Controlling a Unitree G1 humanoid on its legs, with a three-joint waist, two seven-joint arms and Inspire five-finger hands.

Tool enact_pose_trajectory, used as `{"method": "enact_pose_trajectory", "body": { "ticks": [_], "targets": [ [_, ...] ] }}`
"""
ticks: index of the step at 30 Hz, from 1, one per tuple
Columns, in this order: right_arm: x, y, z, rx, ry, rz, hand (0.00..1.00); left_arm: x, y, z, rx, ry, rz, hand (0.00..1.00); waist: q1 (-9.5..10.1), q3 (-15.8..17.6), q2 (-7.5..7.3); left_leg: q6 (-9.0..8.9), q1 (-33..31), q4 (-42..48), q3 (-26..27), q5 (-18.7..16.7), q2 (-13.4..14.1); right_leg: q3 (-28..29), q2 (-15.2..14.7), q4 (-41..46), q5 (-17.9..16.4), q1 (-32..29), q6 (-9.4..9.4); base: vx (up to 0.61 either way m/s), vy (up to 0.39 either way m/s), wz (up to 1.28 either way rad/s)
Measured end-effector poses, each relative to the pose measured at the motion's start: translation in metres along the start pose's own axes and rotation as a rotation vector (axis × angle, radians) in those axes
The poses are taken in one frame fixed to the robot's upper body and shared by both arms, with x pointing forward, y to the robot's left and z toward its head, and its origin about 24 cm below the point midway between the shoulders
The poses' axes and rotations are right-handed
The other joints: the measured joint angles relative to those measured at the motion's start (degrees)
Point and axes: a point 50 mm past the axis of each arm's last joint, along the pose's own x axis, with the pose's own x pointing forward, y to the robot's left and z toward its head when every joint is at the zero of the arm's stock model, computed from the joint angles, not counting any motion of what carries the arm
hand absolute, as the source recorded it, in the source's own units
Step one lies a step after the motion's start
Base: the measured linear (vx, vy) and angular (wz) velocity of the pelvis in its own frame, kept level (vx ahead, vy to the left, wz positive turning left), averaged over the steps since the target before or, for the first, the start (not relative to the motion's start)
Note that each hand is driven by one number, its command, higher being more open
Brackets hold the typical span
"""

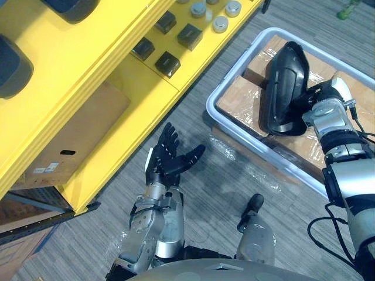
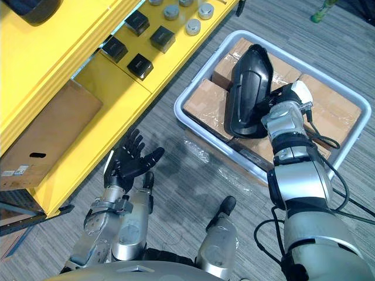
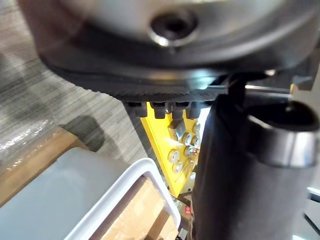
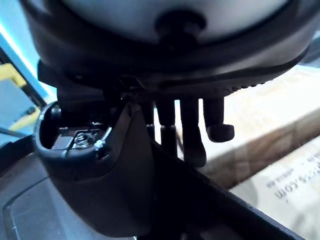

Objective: Walk over and take three plastic housings, then place them on the shelf

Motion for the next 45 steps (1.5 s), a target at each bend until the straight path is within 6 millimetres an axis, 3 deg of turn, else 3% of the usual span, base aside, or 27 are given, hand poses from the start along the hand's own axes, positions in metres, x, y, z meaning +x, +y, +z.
{"method": "enact_pose_trajectory", "body": {
  "ticks": [4,8,13,19,25,33,41,42,45],
  "targets": [
    [-0.015,0.002,0.012,0.035,-0.194,-0.074,0.0,0.005,0.001,0.019,0.011,-0.083,0.003,1.0,-1.25,-0.02,-1.21,-0.46,3.74,-2.56,1.39,0.44,0.73,0.76,0.8,-1.04,0.08,2.02,-0.11,0.05,-0.036,-0.16],
    [-0.043,0.019,0.014,0.044,-0.377,-0.096,0.0,0.008,-0.004,0.04,-0.034,-0.153,-0.049,1.0,-2.5,-3.37,-4.89,-0.83,8.78,-7.82,4.0,1.62,0.69,1.63,0.95,-2.91,0.1,3.96,-0.08,0.08,-0.022,-0.19],
    [-0.075,0.06,0.006,0.063,-0.428,-0.007,0.0,0.018,-0.019,0.032,-0.017,-0.052,-0.14,1.0,-4.19,-9.02,-8.25,-1.14,14.12,-11.43,7.65,1.57,0.82,3.28,1.4,-5.34,0.69,6.19,0.29,0.09,0.003,-0.26],
    [-0.1,0.076,0.005,0.131,-0.473,0.047,0.0,0.03,-0.036,0.027,-0.006,-0.008,-0.21,1.0,-5.6,-13.28,-8.2,-1.27,17.55,-13.68,10.59,1.51,0.82,4.84,1.78,-6.94,1.53,7.11,0.46,0.03,0.004,-0.22],
    [-0.125,0.098,0.006,0.173,-0.525,0.108,0.0,0.045,-0.04,0.017,0.068,0.035,-0.2,1.0,-7.99,-16.66,-8.32,-1.36,19.63,-14.2,12.32,1.34,0.79,5.26,2.03,-8.31,2.55,8.31,0.42,-0.02,0.004,-0.14],
    [-0.155,0.129,0.008,0.175,-0.601,0.265,0.0,0.046,-0.044,0.009,0.111,0.056,-0.213,1.0,-8.29,-18.93,-7.8,-1.4,20.45,-14.18,13.14,1.3,0.82,5.9,2.41,-10.2,3.72,9.18,0.07,-0.04,0.002,-0.07],
    [-0.168,0.14,0.014,0.211,-0.634,0.315,0.0,0.051,-0.035,-0.008,0.181,0.149,-0.182,1.0,-8.3,-20.65,-8.35,-1.5,20.46,-13.55,12.84,0.94,0.88,5.55,2.59,-11.96,4.53,10.43,-0.07,0.0,0.001,0.01],
    [-0.169,0.141,0.015,0.211,-0.637,0.318,0.0,0.051,-0.034,-0.009,0.176,0.161,-0.179,0.0,-8.25,-20.78,-8.54,-1.5,20.44,-13.55,12.73,0.94,0.88,5.42,2.59,-11.99,4.53,10.52,-0.07,-0.01,0.011,0.05],
    [-0.172,0.145,0.015,0.215,-0.639,0.332,0.0,0.051,-0.034,-0.012,0.137,0.204,-0.177,0.0,-8.21,-21.2,-9.1,-1.5,20.42,-13.55,12.34,0.95,0.88,5.11,2.59,-12.2,4.53,10.84,-0.07,-0.01,0.007,0.04]
  ]
}}
